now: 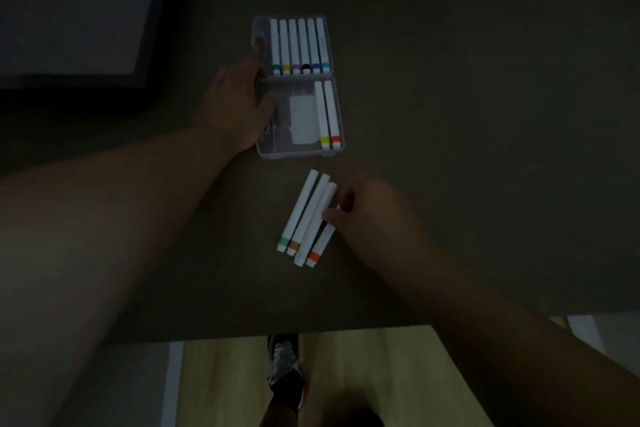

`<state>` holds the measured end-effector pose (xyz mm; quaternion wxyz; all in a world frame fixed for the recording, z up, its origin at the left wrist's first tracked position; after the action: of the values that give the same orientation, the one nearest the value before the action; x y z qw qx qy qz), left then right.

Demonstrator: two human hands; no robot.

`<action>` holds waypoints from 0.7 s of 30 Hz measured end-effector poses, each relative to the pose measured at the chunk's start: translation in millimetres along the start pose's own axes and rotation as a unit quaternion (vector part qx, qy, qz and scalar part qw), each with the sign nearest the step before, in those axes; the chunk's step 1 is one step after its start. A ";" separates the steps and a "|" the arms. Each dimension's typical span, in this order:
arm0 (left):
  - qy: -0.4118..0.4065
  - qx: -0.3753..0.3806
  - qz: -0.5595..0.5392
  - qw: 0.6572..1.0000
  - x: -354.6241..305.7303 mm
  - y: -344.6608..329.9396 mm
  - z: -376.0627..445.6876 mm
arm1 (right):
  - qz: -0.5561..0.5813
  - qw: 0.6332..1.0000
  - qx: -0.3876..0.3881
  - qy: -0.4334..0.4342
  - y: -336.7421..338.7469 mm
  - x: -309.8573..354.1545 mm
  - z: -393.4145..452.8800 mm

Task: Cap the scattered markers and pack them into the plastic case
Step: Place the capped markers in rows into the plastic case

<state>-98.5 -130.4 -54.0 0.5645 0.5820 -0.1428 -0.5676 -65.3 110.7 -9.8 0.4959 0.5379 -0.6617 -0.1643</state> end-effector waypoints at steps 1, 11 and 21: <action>0.001 0.001 -0.003 1.000 0.6 -0.4 -0.1 | -0.008 1.000 0.002 -0.003 1.0 -1.1 -0.4; 0.000 0.003 -0.009 1.000 3.1 -3.4 2.6 | -0.052 0.997 -0.051 -0.030 17.6 -6.8 3.4; -0.027 0.007 0.000 1.000 9.4 -5.7 5.4 | 0.064 0.986 -0.137 0.063 50.3 39.4 61.2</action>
<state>-102.6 -138.8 -61.9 0.5561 0.5707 -0.1616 -0.5822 -141.1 75.3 19.0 0.6152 0.4306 -0.6333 -0.1873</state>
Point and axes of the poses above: each hand's wrist, its own z-axis towards the middle knuckle, its own y-axis out of the back of the hand, x = y × z, the point moved 1 cm from there along z, towards the middle knuckle, and after that the axes turned 13 degrees about -x, right-handed, at the moved point
